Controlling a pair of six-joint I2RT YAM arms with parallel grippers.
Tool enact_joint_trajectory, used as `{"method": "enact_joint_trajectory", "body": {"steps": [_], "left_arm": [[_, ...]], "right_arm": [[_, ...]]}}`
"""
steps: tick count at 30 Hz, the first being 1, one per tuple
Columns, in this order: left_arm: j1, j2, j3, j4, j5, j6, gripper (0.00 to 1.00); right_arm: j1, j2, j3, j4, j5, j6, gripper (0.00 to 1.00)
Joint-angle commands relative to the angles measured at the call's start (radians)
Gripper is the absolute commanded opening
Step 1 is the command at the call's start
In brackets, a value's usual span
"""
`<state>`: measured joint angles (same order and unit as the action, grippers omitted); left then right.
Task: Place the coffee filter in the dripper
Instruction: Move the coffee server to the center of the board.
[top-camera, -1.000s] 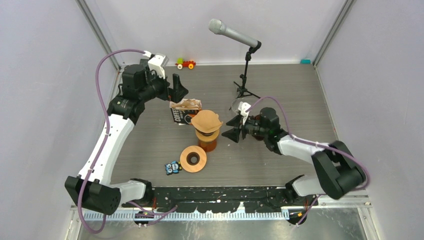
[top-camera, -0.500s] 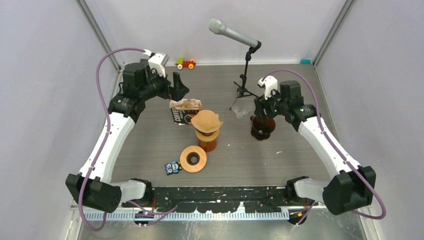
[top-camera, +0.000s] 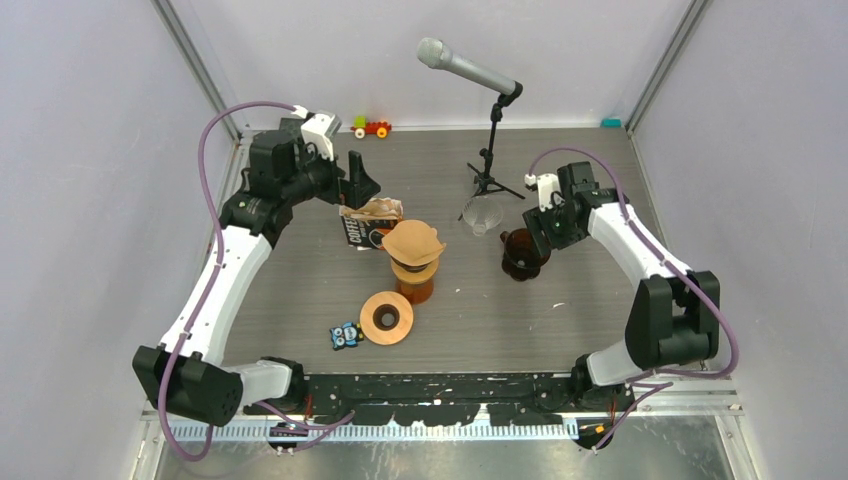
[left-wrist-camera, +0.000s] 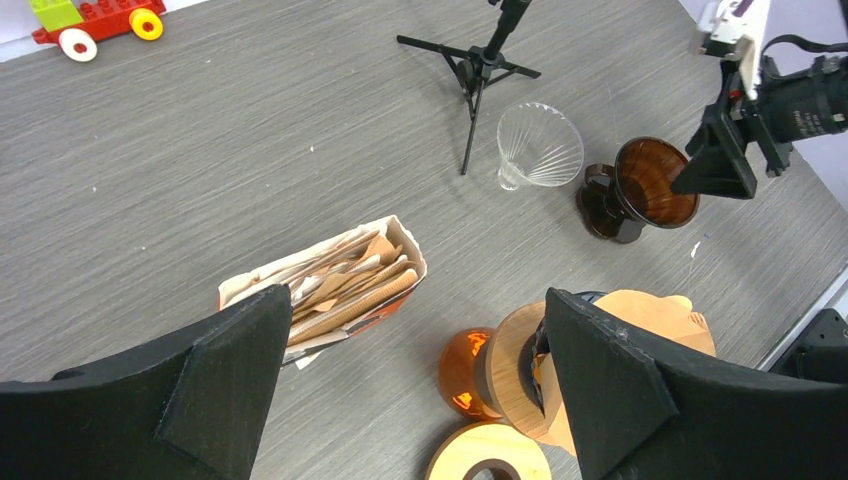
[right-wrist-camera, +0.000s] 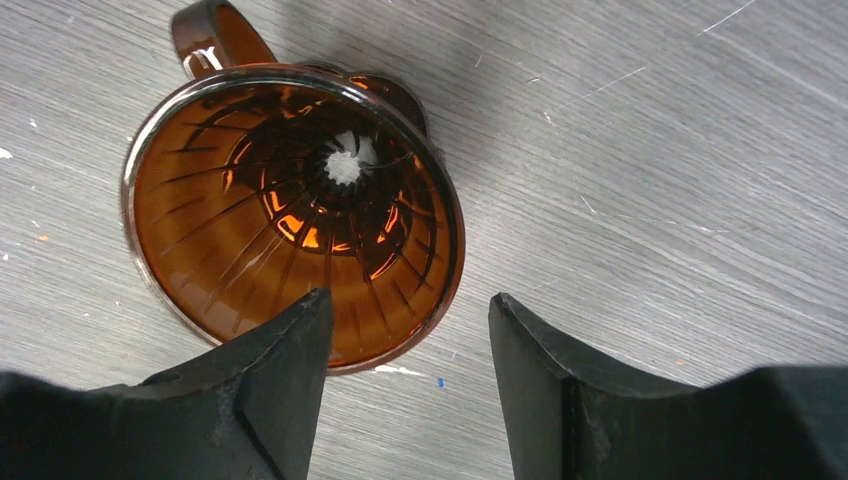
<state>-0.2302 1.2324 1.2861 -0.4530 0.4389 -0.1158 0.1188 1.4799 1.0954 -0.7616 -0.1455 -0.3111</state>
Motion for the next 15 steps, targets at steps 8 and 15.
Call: {"method": "enact_joint_trajectory", "body": {"steps": [8,15], "left_arm": [[0.006,-0.043,0.0,0.008,0.023,0.045,1.0],[0.006,-0.04,0.0,0.008,0.021,0.054,1.0]], "right_arm": [[-0.032,0.12,0.076,-0.051,-0.111,0.014,0.41],[-0.031,0.122,0.076,-0.094,-0.175,0.032,0.09]]}}
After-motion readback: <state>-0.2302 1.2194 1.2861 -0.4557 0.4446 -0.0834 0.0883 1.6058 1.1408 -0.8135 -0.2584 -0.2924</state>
